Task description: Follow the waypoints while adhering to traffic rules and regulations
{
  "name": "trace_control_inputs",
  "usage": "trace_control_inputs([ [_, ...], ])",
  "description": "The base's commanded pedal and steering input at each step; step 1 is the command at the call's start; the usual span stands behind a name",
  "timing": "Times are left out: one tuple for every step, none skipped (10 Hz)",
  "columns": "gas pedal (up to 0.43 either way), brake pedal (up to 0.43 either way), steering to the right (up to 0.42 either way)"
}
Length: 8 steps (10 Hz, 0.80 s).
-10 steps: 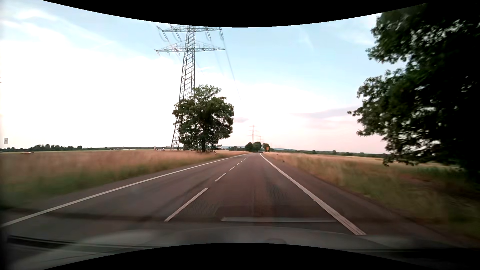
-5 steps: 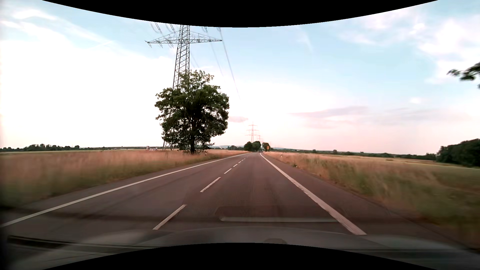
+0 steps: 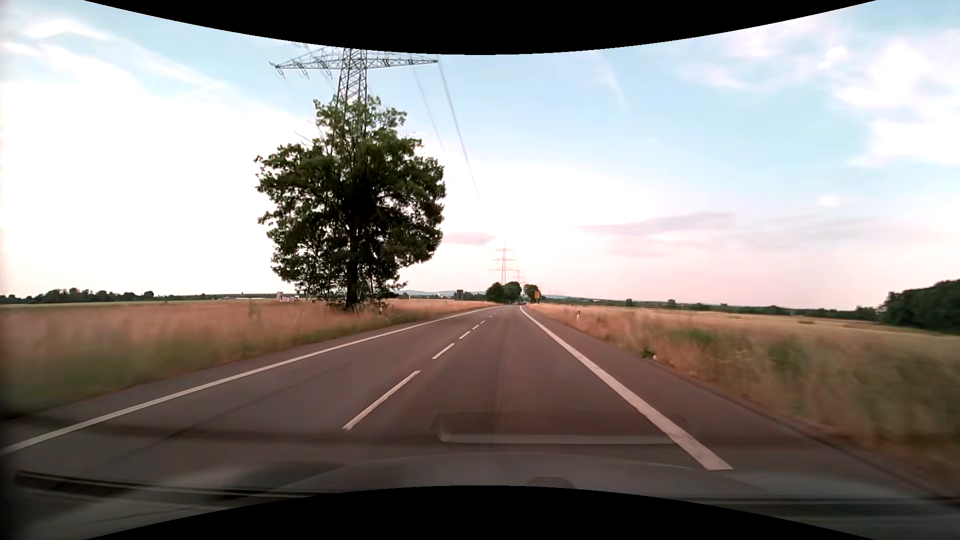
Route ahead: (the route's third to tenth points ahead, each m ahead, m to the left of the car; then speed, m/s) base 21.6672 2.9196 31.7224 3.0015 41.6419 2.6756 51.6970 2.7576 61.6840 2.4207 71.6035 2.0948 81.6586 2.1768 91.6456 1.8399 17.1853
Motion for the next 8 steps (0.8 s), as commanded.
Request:
trace_control_inputs([
  [0.067,0.0,0.0],
  [0.047,0.0,0.0],
  [0.02,0.0,0.0],
  [0.02,0.0,0.0],
  [0.008,0.0,0.0],
  [0.008,0.0,-0.001],
  [0.008,0.0,-0.001],
  [0.008,0.0,-0.001],
])
